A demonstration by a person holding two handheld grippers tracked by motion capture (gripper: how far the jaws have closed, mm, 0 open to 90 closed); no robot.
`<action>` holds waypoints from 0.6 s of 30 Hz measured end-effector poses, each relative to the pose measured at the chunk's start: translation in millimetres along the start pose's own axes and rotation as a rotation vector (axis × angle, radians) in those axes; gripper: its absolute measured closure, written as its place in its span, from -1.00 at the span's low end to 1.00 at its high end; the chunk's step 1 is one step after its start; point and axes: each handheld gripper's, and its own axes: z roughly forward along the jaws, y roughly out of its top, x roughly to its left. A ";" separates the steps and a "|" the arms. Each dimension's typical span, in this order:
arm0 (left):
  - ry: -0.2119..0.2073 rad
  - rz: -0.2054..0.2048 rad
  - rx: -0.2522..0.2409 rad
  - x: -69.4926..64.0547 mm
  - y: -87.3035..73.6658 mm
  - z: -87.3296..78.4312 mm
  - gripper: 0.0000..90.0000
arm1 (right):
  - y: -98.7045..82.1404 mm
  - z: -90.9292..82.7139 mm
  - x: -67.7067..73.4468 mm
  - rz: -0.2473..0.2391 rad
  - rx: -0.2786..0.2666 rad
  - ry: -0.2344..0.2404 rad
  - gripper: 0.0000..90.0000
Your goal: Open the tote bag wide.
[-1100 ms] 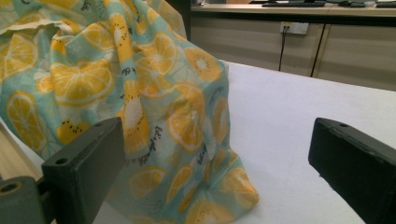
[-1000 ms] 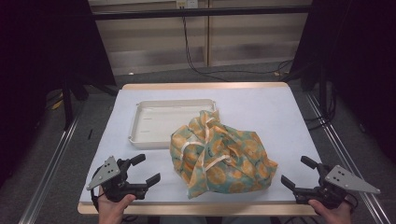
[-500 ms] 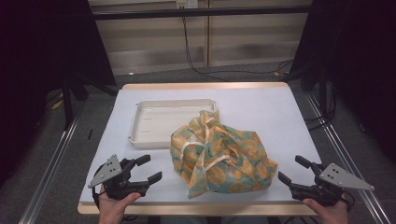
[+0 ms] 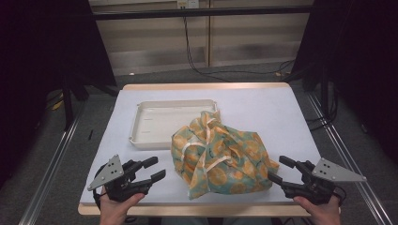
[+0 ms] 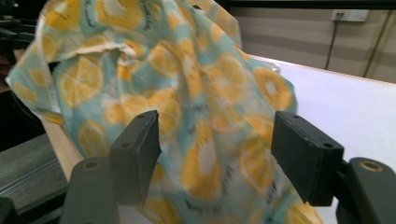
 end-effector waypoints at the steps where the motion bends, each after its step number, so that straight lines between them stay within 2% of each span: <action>1: -0.003 0.009 -0.003 -0.2 2.9 0.0 0.06 | 2.9 2.5 1.0 -0.002 0.000 0.010 -0.27; 3: 0.003 0.010 -0.009 -1.7 8.4 0.9 0.06 | 11.9 9.3 2.9 0.001 -0.004 0.040 -0.27; 4: -0.021 0.006 -0.027 -6.0 15.6 4.0 0.06 | 17.2 12.6 3.8 -0.003 -0.007 0.047 -0.27; 5: -0.019 0.022 -0.026 -7.2 17.8 5.5 0.06 | 21.6 15.1 3.9 -0.006 -0.013 0.058 -0.27; 7: -0.018 0.021 -0.026 -8.8 19.6 7.8 0.03 | 29.0 19.6 4.7 -0.013 -0.019 0.087 -0.23; 8: -0.032 0.025 -0.028 -7.3 22.1 12.6 -0.01 | 33.1 22.7 5.5 -0.019 -0.022 0.095 -0.22; 9: -0.023 0.021 -0.028 -7.7 22.8 14.6 -0.03 | 37.6 27.4 7.0 -0.025 -0.019 0.110 -0.21; 10: -0.034 0.009 -0.034 -7.5 23.1 16.2 -0.03 | 40.9 31.5 8.5 -0.040 -0.015 0.122 -0.21; 12: -0.035 0.000 -0.034 -6.7 24.4 18.0 -0.03 | 46.7 39.9 10.7 -0.055 -0.007 0.131 -0.22; 14: -0.024 0.008 -0.032 -4.6 27.7 20.5 -0.04 | 49.4 43.8 10.5 -0.048 0.000 0.144 -0.22; 15: -0.045 0.009 -0.031 -2.9 29.8 22.0 -0.05 | 52.1 47.7 10.4 -0.048 -0.004 0.151 -0.22; 16: -0.046 0.027 -0.026 -2.6 35.0 25.2 -0.05 | 58.1 54.6 11.0 -0.052 -0.002 0.161 -0.23; 18: -0.045 0.017 -0.036 -3.4 38.0 28.5 -0.05 | 60.5 57.0 11.1 -0.056 -0.005 0.163 -0.23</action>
